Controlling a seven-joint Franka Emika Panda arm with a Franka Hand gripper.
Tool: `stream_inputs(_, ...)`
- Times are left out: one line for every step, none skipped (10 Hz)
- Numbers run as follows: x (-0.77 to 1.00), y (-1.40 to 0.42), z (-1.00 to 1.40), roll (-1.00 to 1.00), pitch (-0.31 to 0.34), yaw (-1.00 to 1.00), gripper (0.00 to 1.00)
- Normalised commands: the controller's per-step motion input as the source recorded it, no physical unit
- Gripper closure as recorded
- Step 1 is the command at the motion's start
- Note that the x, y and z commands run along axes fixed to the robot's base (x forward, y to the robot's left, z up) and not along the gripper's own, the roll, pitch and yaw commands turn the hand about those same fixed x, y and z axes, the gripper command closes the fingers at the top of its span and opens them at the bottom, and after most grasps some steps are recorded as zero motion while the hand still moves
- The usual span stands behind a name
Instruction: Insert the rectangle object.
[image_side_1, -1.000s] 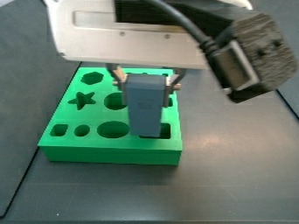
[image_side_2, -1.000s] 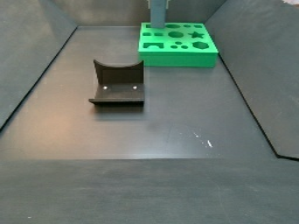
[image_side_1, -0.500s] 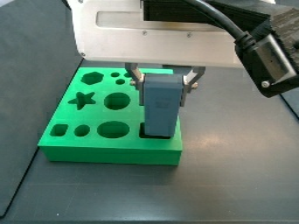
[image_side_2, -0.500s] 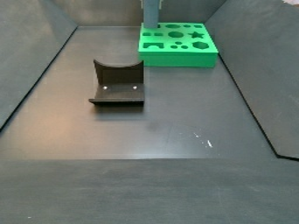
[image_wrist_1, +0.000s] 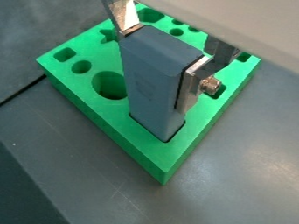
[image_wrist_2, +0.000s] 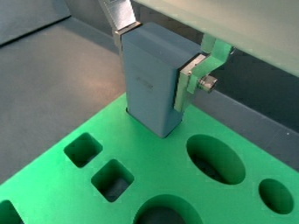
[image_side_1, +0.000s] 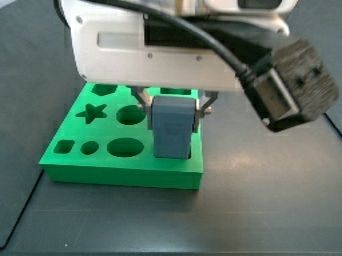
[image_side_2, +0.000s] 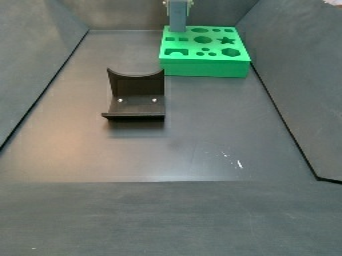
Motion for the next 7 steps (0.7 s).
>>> stream_inputs(0.12, 0.06, -0.41, 0.00, 0.000, 0.15, 1.00)
stream_inputs(0.09, 0.04, -0.29, 0.01, 0.000, 0.09, 1.00)
stream_inputs(0.04, 0.03, -0.27, 0.01, 0.000, 0.00, 1.00)
stream_inputs(0.01, 0.00, -0.29, 0.00, -0.034, 0.00, 1.00)
stream_inputs(0.00, 0.00, -0.23, 0.00, -0.134, 0.00, 1.00)
stream_inputs(0.00, 0.00, -0.29, 0.00, -0.159, 0.00, 1.00)
stream_inputs(0.02, 0.11, 0.00, -0.08, 0.074, -0.02, 1.00)
